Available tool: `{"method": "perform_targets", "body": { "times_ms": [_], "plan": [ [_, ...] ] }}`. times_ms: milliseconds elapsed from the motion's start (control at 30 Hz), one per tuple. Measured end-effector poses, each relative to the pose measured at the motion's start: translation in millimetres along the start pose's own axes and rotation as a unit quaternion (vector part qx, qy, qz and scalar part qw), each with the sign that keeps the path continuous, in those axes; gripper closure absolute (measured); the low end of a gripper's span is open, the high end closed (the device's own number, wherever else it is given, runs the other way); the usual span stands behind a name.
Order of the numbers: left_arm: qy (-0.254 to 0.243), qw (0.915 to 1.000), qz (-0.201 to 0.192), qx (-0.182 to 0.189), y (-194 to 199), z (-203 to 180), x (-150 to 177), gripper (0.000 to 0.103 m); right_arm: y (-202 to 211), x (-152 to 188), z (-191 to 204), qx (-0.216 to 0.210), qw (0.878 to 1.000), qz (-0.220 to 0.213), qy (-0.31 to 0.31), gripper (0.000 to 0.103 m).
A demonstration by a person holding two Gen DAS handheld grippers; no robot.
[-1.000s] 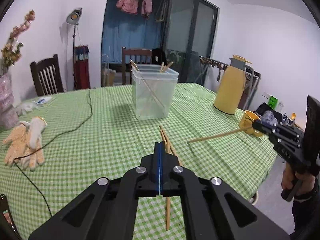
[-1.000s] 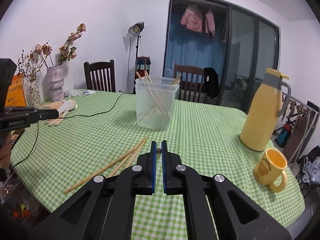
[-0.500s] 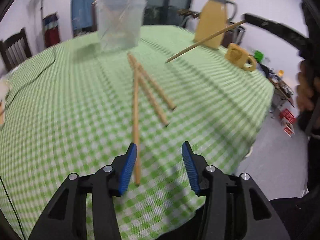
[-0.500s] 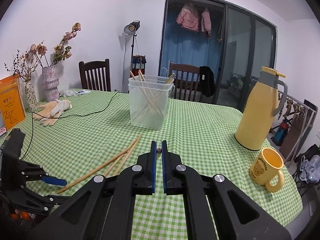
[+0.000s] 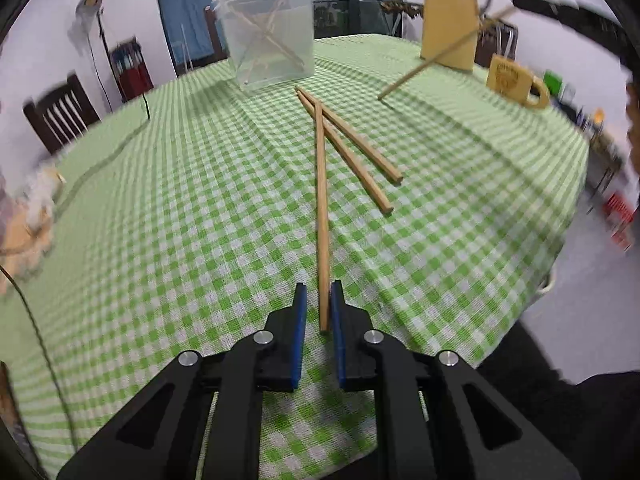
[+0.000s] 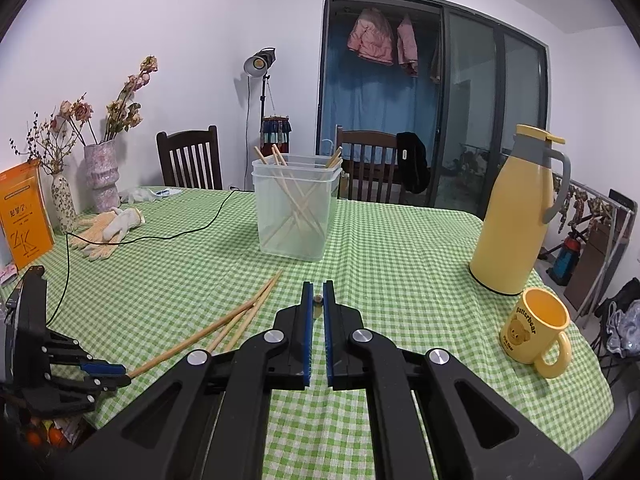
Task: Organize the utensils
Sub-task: 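Lift both held chopsticks and carry them over the clear container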
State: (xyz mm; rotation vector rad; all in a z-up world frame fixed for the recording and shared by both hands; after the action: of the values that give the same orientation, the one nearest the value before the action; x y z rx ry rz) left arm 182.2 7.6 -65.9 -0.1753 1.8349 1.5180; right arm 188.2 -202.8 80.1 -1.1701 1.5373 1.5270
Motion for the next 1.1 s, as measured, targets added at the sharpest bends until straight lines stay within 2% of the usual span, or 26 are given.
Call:
{"method": "perform_targets", "body": {
  "times_ms": [100, 167, 267, 567, 900, 1100],
  "plan": [
    [-0.002, 0.9999, -0.001, -0.013, -1, -5, 0, 0.1, 0, 2, -1, -0.001, 1.0, 0.001, -0.003, 0.098],
    [0.001, 0.9998, -0.004, -0.017, -1, -6, -1, 0.101, -1, 3, 0, -0.001, 1.0, 0.002, 0.001, 0.098],
    [0.018, 0.9998, -0.002, 0.001, 2, -2, -1, 0.101, -1, 1, 1, -0.002, 1.0, 0.001, 0.006, 0.098],
    [0.027, 0.9987, -0.038, 0.02, 37, 11, -20, 0.101, 3, -9, 1, -0.002, 1.0, -0.013, 0.013, 0.098],
    [0.043, 0.9951, -0.072, 0.052, 80, 29, -51, 0.101, 7, -21, 7, -0.006, 0.999, -0.027, 0.026, 0.098],
    [0.048, 0.9929, -0.094, 0.056, 102, 43, -75, 0.101, 6, -31, 7, -0.008, 0.999, -0.035, 0.032, 0.098]
  ]
}}
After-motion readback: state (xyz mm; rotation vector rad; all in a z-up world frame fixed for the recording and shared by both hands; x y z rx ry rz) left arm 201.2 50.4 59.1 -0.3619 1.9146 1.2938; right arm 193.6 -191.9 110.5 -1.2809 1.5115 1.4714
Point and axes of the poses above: each gripper's, at about its wrist camera, not at the fingertips, and y roughly against the way its jaws point, z to its left, x to its underside, the point moved 7 cm from there along -y, roughly the way its jaws point, and after that the axes turned 10 degrees about x, right-handed, at the moved point
